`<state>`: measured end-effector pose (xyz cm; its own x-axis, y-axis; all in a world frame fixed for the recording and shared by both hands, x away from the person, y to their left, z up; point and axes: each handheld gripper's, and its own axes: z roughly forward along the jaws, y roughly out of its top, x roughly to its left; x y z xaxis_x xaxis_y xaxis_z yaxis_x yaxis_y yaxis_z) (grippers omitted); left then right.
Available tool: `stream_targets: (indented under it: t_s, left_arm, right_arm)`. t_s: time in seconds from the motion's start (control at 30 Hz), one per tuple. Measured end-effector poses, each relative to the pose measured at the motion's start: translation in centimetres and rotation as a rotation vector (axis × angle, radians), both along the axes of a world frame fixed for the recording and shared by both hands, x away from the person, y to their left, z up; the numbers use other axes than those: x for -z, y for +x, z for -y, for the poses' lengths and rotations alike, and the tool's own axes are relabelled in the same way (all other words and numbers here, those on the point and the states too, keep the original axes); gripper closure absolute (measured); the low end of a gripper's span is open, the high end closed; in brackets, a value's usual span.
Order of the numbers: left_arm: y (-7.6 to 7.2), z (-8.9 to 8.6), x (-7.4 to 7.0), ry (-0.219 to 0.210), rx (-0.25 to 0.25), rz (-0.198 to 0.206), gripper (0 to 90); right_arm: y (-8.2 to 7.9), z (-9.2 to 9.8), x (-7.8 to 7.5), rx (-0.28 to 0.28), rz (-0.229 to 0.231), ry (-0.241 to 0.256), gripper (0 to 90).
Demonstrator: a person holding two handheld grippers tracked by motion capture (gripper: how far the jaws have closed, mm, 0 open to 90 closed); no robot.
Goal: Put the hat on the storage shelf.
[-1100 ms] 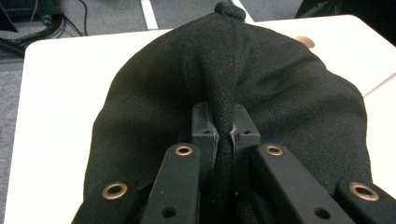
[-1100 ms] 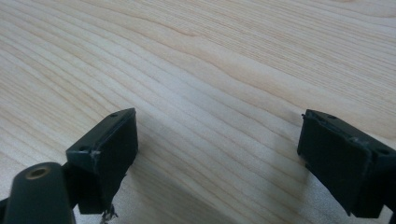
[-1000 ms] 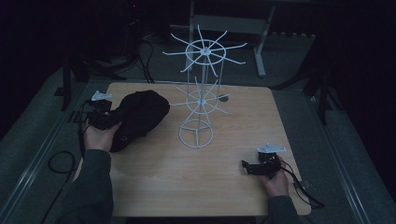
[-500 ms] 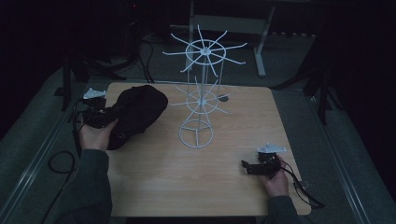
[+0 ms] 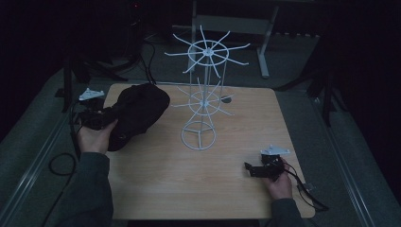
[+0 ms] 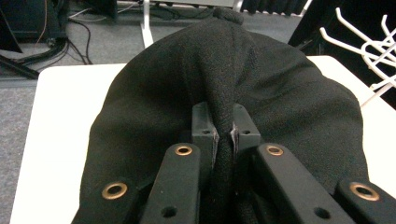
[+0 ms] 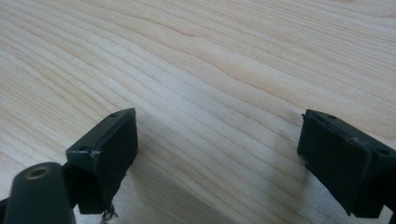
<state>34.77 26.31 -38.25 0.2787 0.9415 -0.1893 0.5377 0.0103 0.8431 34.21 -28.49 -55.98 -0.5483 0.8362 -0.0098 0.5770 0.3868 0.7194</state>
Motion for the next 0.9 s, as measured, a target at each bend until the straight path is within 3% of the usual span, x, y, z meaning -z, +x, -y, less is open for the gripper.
stream_targets:
  t_s: [0.3,0.9]
  left_arm:
    - [-0.3,0.1,-0.7,-0.008,-0.002,0.016,84.7]
    - [-1.0,0.1,-2.0,-0.068,-0.001,0.057,84.7]
  right_arm:
    - [0.0,0.0,0.0,0.000,0.000,0.000,11.9]
    - [0.0,0.0,0.0,0.001,-0.001,0.001,11.9]
